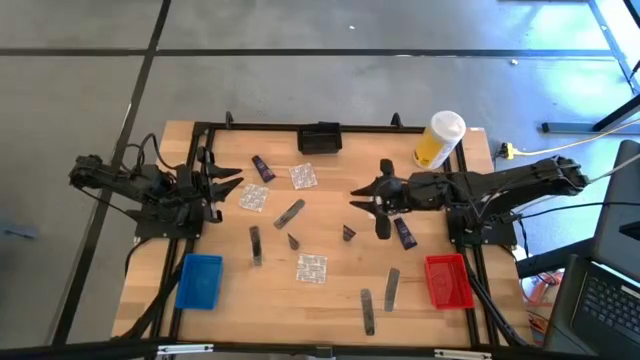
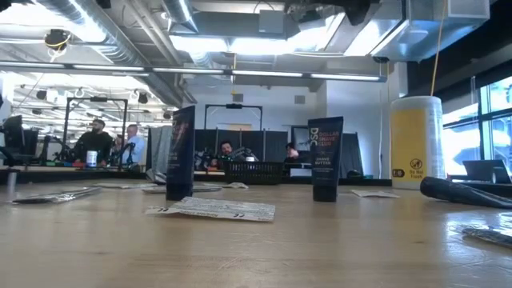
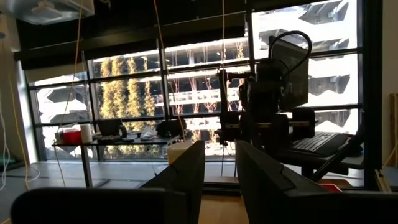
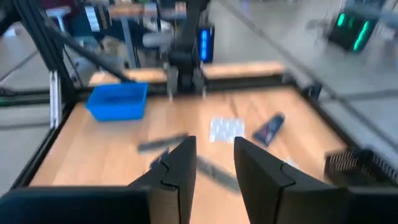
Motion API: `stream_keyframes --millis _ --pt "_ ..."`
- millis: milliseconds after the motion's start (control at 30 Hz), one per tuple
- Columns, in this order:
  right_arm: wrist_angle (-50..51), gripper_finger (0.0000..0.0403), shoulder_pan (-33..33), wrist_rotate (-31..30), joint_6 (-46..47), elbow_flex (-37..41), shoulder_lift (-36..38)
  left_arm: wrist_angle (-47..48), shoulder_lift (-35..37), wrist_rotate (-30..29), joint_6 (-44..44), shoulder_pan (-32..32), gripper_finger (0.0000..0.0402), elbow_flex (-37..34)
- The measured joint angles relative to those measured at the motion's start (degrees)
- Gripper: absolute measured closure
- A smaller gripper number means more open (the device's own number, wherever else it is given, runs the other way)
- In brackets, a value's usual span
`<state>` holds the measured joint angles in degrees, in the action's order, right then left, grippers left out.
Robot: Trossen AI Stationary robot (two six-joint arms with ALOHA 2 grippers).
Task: Pick & Place Travel size toiletries
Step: Put the blue shave butter into the red bin
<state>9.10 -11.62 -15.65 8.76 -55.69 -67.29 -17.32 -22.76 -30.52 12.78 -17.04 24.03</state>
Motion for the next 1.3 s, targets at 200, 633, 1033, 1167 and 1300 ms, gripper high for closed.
stream_keyframes --millis 200,633,1033,1167,1300 --pt "8.7 0.0275 -0.8 0.0 6.6 -1.7 -1.3 0.0 0.0 0.0 0.0 0.0 0.0315 0.0" --pt "8.6 0.0291 -4.0 3.1 7.4 -1.7 -7.7 -0.4 0.0 0.0 0.0 0.0 0.0316 0.0" --pt "11.4 0.0296 -4.9 1.0 5.3 -6.7 -10.6 -0.4 0.0 0.0 0.0 0.0 0.0316 0.0" --pt "19.0 0.0307 -5.5 -0.3 5.5 -11.0 -14.0 -0.4 0.0 0.1 0.0 0.0 0.0316 0.0" --pt "29.1 0.0312 -5.5 -4.5 8.8 -15.6 -16.5 -0.4 0.0 0.1 0.0 0.0 0.0315 0.0"
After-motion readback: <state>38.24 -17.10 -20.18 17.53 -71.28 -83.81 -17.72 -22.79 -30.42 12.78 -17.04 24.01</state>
